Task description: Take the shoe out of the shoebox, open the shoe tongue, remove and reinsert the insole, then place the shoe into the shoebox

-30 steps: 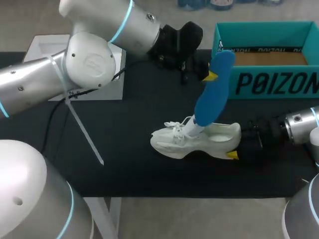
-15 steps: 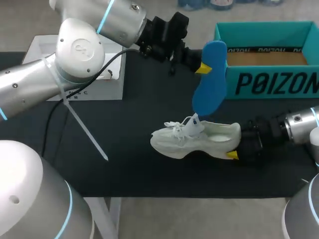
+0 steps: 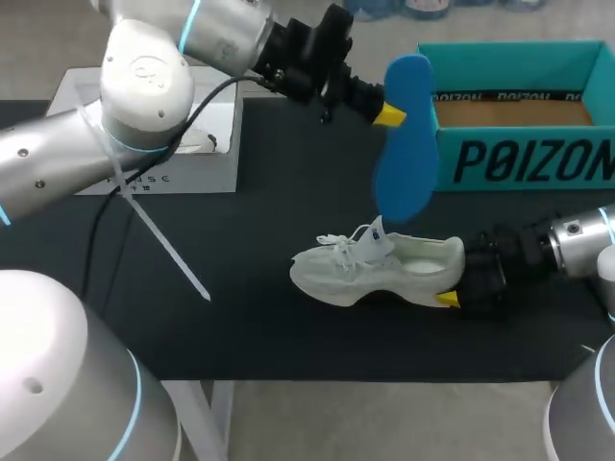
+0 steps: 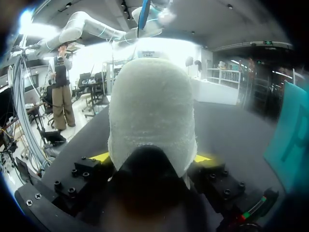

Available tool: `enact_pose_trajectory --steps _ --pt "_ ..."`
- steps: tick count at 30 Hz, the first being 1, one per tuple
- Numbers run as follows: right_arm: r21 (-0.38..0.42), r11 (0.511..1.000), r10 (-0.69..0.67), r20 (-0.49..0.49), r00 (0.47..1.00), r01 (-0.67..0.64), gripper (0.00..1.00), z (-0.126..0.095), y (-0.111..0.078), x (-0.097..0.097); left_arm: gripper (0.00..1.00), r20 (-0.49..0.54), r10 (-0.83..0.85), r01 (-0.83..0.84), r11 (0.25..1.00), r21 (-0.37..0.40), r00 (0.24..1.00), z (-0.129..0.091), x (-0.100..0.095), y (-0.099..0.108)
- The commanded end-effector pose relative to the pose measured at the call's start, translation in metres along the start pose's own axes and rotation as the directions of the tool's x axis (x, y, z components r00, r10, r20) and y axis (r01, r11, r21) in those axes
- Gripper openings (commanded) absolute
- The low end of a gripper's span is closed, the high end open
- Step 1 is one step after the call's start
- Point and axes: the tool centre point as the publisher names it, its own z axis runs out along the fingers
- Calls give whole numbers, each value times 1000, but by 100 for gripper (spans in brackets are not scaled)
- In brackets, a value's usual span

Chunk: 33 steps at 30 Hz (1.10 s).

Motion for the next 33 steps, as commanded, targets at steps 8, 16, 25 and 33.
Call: enact_pose_trajectory --steps 8,16,25,33 --pt "4 1000 1 2 1000 -1 0 5 -3 0 0 -133 -147 164 978 126 980 -35 -24 -9" --pt "4 1000 1 2 1000 -1 0 5 -3 0 0 -141 -199 215 970 110 970 -51 -19 -13" --pt "4 1000 1 2 1000 -1 0 5 -3 0 0 -159 -311 322 946 49 937 -79 -2 -4" --pt "4 1000 1 2 1000 -1 0 5 -3 0 0 -171 -346 355 935 26 923 -99 9 8"
